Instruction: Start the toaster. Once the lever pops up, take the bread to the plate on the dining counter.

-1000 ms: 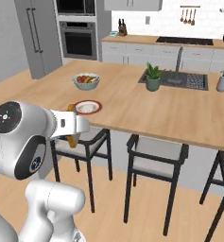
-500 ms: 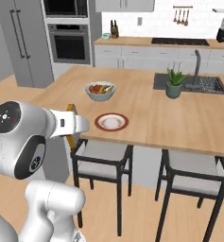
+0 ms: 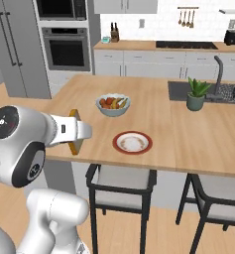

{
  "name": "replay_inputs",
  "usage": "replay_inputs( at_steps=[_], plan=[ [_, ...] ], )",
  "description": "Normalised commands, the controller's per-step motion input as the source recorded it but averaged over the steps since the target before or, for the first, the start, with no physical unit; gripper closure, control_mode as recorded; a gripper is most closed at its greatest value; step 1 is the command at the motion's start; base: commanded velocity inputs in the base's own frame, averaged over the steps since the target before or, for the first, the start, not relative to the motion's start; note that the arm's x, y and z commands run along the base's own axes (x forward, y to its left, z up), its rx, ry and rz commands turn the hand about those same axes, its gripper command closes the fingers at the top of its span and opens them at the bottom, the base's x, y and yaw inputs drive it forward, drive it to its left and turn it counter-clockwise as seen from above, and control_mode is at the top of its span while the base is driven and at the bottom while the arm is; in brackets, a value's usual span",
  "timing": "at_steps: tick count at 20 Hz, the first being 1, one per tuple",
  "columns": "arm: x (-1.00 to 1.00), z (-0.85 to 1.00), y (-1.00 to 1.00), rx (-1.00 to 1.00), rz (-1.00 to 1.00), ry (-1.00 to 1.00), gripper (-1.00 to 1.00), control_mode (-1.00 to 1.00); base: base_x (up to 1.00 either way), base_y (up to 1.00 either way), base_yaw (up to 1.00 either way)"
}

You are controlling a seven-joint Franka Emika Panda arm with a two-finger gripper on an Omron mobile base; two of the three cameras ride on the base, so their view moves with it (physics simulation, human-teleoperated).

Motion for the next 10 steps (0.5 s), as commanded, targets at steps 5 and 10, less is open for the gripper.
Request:
replay_inputs(
  at_steps=[5, 10],
  plan=[
    [0.0, 0.0, 0.0, 0.0, 0.0, 0.0, 1.0, 1.0, 0.25, 0.0, 0.0],
    [0.0, 0.0, 0.0, 0.0, 0.0, 0.0, 1.0, 1.0, 0.04, 0.0, 0.0]
  ],
)
